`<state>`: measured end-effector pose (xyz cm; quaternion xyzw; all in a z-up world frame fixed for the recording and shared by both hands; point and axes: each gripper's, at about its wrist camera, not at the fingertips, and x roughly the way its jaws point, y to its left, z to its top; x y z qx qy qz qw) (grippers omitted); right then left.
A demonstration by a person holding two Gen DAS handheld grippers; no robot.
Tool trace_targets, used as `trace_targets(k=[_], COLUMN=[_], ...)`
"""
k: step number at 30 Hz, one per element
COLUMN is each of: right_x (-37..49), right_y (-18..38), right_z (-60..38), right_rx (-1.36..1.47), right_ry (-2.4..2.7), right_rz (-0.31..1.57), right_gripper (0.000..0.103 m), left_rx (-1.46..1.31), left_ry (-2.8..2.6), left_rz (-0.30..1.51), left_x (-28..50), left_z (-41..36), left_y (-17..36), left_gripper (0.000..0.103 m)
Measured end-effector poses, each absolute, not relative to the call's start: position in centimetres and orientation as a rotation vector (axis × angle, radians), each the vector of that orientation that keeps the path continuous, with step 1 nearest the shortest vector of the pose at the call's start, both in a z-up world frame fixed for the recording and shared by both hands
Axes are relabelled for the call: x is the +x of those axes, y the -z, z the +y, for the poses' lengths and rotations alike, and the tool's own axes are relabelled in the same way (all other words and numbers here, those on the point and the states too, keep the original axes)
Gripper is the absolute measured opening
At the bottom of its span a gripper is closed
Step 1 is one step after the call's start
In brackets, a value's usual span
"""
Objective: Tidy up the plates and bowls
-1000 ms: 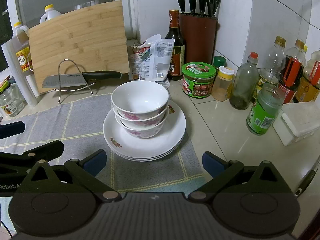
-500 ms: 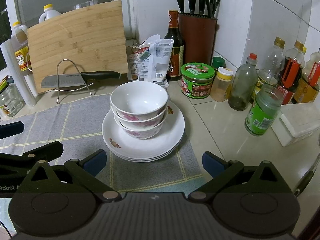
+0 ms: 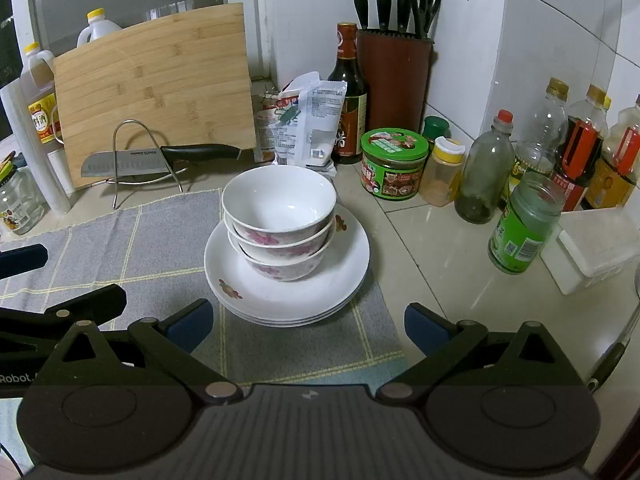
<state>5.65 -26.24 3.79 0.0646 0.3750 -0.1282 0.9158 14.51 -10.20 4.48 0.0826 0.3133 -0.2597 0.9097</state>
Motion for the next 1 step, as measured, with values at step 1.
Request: trace_targets(k=[1], right_x=[5.66], right_y=[-3.82], right_z=[-26.25], right_rx=[0.132], right_ry=[0.264], right_rz=[0.771], right_gripper=[0.103], left_rx=[0.17], left_ry=[0.535], left_rz=[0.646], left_x=[14.49], left_z=[-10.24], left_y=[-4.48], left_gripper=[0.102])
